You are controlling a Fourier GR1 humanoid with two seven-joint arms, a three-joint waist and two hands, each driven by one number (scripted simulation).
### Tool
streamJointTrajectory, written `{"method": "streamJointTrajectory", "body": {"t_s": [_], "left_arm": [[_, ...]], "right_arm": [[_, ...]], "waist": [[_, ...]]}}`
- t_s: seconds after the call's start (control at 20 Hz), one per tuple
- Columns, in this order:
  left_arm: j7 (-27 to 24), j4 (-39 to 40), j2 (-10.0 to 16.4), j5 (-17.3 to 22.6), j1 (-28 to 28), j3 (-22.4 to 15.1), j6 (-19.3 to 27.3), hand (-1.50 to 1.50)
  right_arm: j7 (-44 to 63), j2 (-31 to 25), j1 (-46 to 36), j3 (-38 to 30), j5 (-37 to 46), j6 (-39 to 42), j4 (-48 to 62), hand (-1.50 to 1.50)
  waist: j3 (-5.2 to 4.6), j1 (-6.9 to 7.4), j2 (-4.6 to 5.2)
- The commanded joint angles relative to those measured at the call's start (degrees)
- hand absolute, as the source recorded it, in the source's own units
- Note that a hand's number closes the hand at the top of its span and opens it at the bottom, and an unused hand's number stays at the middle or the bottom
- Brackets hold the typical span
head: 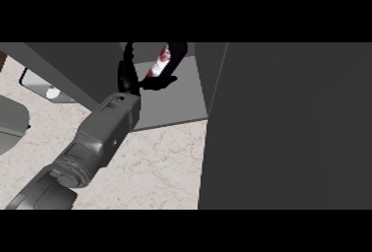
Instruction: Pick up the wine, place it into the cabinet and close the cabinet
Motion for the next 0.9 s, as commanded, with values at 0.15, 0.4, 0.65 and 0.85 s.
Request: {"method": "streamJointTrajectory", "body": {"t_s": [0.15, 0.4, 0.65, 0.85], "left_arm": [[-3.1, -0.3, 4.2, -3.4, 2.8, -3.3, -12.6, -1.5], [-8.1, -6.3, 2.6, 0.2, 2.5, 0.4, -24.3, -1.5], [-12.1, -9.1, 2.3, 3.5, 1.5, 4.4, -31.5, -1.5], [-10.1, -10.5, -0.1, 3.4, 1.3, 4.7, -36.3, -1.5]], "right_arm": [[1.0, -0.1, -0.7, -0.1, 0.1, -0.9, -0.7, -1.5], [1.2, 0.4, 0.1, 0.2, 1.6, -2.2, -0.6, -1.5], [2.7, -0.2, 2.3, 0.2, 1.8, -2.7, -3.1, -1.5], [4.5, -2.9, 0.4, -3.2, 0.0, -2.8, -2.3, -1.5]], "waist": [[0.13, 2.73, -1.05], [0.11, 4.87, -2.02], [0.28, 6.15, -2.92], [0.37, 7.97, -3.7]]}}
